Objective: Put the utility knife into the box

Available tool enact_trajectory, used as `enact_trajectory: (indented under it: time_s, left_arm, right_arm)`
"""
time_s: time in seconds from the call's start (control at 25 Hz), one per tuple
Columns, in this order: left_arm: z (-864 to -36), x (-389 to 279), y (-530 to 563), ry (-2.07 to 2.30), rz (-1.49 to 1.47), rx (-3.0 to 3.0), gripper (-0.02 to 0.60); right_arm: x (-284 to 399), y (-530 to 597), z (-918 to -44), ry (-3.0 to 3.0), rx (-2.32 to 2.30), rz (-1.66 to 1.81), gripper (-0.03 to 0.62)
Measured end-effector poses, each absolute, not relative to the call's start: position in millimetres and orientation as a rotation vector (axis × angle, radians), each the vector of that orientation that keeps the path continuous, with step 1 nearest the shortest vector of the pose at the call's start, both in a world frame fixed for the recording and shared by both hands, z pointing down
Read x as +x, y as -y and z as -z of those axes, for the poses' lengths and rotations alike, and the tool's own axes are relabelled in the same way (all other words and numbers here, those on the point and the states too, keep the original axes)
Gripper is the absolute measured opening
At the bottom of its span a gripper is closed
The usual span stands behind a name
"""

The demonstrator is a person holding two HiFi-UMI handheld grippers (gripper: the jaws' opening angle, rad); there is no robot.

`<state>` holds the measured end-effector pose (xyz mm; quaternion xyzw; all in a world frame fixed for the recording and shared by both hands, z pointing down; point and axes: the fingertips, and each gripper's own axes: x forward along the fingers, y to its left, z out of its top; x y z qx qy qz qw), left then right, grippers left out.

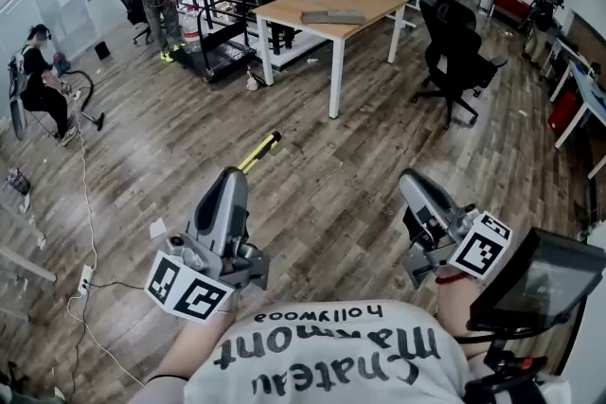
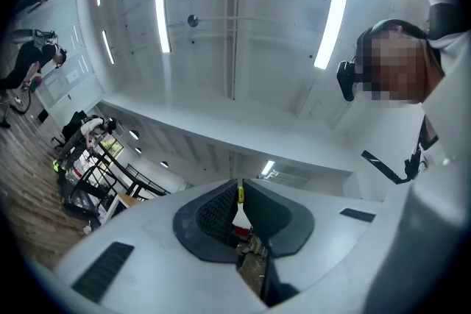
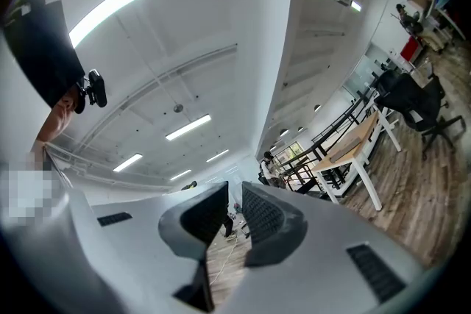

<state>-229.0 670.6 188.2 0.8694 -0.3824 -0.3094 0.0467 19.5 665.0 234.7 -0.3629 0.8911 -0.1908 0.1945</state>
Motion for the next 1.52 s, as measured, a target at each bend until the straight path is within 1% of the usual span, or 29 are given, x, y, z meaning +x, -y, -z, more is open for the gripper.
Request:
enact_trajectory:
  time_s: [0.2, 0.68, 1.08, 1.32, 1.52]
  left_arm:
    - [-201, -247, -660, 1.149, 0.957, 2.610, 0.025]
    - [-225, -260, -642, 1.135, 0.888, 2.618, 0.025]
    - [-226, -261, -623, 1.111, 0.873, 2.636, 0.025]
    - [-234, -242, -587, 1.150, 0.881, 2.638, 0.025]
    - [-232, -241, -546, 1.207, 0.908, 2.637, 0.025]
  right_arm:
    - [-5, -668, -257, -2.554, -1.076, 0.530, 0.049]
    - [-14, -649, -272, -2.501, -1.140, 0.550, 0.049]
    - [-4, -639, -258, -2.422, -1.098, 0.536, 0.049]
    - [6, -594, -265, -2.471, -1.043, 0.515, 0.049]
    - [10, -541, -273, -2.494, -0.985, 0.533, 0.049]
